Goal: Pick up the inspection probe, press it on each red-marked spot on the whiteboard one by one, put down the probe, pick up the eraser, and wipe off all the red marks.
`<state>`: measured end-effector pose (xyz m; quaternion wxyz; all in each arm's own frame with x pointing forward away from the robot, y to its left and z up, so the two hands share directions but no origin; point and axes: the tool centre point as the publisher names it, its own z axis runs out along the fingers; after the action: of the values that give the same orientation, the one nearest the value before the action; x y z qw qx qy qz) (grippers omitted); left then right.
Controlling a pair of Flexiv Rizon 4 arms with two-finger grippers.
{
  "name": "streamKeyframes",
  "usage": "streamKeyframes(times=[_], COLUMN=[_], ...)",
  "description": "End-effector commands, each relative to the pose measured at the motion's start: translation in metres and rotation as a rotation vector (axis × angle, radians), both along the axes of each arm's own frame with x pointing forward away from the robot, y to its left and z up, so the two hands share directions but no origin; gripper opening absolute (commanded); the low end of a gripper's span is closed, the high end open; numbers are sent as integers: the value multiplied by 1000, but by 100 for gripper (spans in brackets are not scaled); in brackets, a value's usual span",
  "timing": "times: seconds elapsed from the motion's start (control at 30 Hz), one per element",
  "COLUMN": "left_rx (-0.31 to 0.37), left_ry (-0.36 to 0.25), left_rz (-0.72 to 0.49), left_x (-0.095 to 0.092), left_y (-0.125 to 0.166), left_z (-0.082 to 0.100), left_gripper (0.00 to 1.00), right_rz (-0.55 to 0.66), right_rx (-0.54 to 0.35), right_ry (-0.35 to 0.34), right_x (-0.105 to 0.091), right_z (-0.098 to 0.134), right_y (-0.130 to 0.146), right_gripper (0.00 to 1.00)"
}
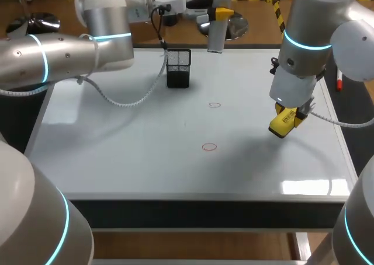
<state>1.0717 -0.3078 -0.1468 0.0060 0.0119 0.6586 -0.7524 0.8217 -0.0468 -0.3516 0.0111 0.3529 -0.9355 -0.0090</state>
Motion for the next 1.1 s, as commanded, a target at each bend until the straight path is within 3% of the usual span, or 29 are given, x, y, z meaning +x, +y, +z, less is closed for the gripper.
streamKeyframes(times=[0.03, 0.17, 0.47, 0.73, 1.1], left_rx=[1, 1, 1, 1, 1], left_ry=[0, 0, 0, 0, 0], left_rz=[-4, -4, -4, -4, -4], left_x=[2, 2, 2, 2, 2], left_y=[0, 0, 0, 0, 0], left_z=[1, 1, 1, 1, 1], left_gripper=[0, 0, 0, 0, 0], right_rz=[1, 1, 237, 433, 613], right_rx=[-3, -3, -26, -53, -57], right_ry=[0, 0, -25, -7, 29], right_x=[1, 1, 39, 73, 99], right_z=[0, 0, 8, 0, -19], right_y=[0, 0, 78, 143, 196], right_gripper=[0, 0, 0, 0, 0])
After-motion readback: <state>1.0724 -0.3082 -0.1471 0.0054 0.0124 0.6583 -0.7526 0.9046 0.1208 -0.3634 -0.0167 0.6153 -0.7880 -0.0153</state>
